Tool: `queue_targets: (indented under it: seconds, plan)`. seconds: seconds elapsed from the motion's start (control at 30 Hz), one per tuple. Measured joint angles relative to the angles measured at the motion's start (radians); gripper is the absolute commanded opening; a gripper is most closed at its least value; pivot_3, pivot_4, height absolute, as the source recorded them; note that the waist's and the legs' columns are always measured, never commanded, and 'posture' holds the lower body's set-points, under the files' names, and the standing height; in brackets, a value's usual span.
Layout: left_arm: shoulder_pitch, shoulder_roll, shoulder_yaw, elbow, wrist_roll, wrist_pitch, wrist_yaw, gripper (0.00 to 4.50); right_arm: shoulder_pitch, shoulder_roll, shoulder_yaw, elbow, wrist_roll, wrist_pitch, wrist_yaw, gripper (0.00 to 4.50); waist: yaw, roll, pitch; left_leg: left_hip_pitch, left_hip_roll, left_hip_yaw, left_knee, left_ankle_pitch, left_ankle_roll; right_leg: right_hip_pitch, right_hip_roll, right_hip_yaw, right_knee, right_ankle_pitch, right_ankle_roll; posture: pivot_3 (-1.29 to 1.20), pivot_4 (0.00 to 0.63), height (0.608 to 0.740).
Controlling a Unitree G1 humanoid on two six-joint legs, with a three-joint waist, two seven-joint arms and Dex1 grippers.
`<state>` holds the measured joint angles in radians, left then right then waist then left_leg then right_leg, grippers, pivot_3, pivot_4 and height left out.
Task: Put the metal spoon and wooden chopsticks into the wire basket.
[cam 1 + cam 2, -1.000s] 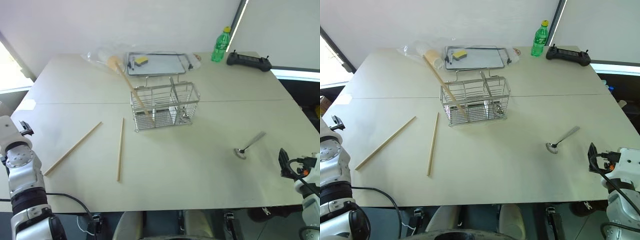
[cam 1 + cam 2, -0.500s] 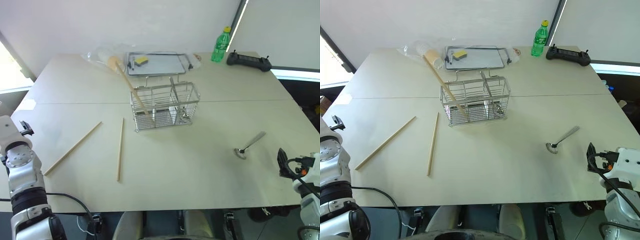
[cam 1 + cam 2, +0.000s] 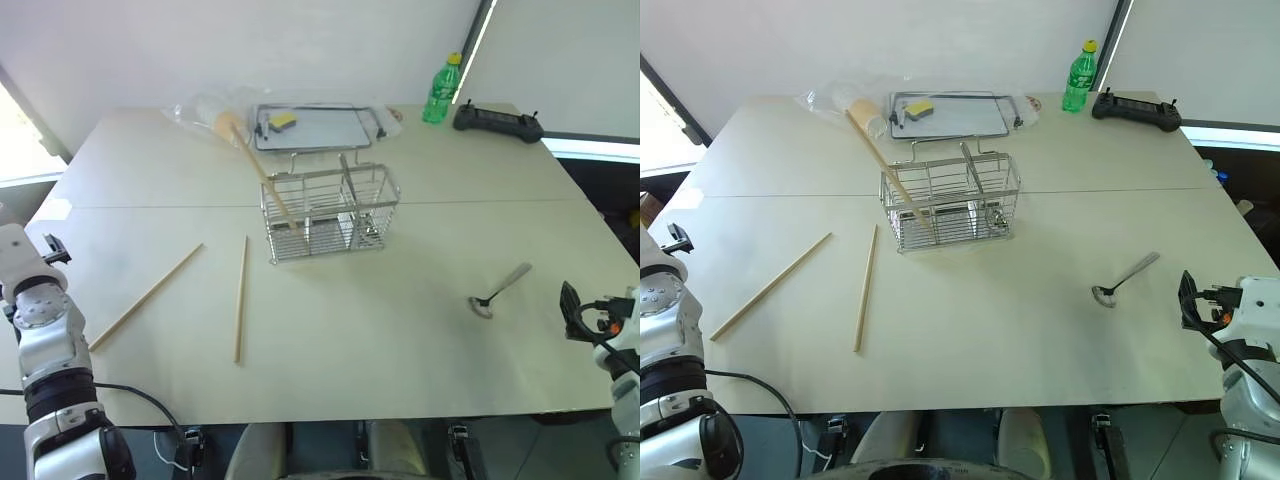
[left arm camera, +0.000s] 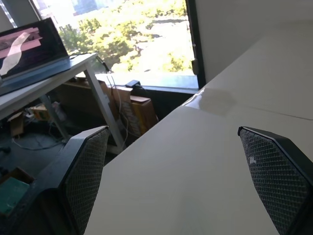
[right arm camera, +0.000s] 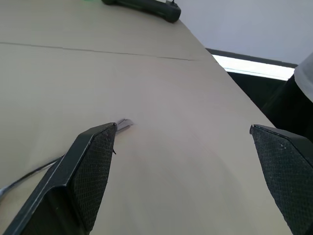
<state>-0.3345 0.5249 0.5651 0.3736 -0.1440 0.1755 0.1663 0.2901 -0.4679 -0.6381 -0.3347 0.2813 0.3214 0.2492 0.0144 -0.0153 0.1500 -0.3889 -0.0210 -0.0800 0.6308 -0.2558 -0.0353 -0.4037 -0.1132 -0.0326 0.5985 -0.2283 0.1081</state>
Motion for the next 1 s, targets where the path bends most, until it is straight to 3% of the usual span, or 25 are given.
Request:
queue_targets:
  seconds: [0.13,0.27,0.47,0.67,1.0]
  plan:
    - [-0.125,0.051,-0.064,-0.012,-0.164,0.14,-0.325,4.44,-0.004,-0.225,0.021,0.044,-0.054,-0.083,0.166,4.5,0.001,-0.001,0.001,0.0,0.0,0.0,0.003,0.0,0.0,0.002,0.0,-0.001,0.0,0.0,0.0,0.0,0.15,0.703]
    - [-0.185,0.154,-0.211,-0.197,-0.319,0.313,-0.682,4.44,-0.049,-0.445,0.061,0.142,-0.06,-0.181,0.412,4.5,-0.013,-0.002,0.003,0.002,0.0,0.002,0.0,0.0,0.0,0.005,0.0,0.0,-0.002,0.0,0.0,0.0,0.15,0.703]
    - [-0.186,0.261,-0.367,-0.479,-0.489,0.455,-1.042,4.44,-0.256,-0.667,0.193,0.325,-0.044,-0.311,0.728,4.5,-0.034,0.002,0.008,0.004,0.001,0.005,-0.002,-0.001,0.002,0.004,-0.001,0.002,-0.002,-0.001,0.002,0.0,0.15,0.703]
    - [-0.197,0.299,-0.503,-0.646,-0.55,0.512,-1.239,4.44,-0.55,-0.702,0.458,0.522,-0.073,-0.47,0.996,4.5,-0.027,0.004,0.013,0.005,0.001,0.005,0.002,-0.001,0.002,0.007,-0.001,0.002,-0.002,-0.001,0.001,0.0,0.15,0.703]
    - [-0.237,0.247,-0.602,-0.726,-0.554,0.515,-1.276,4.44,-0.993,-0.598,0.819,1.006,-0.322,-0.929,1.232,4.5,-0.031,0.004,0.02,0.007,0.0,0.005,-0.002,0.0,0.001,0.007,-0.001,0.002,-0.002,-0.001,0.003,0.0,0.15,0.703]
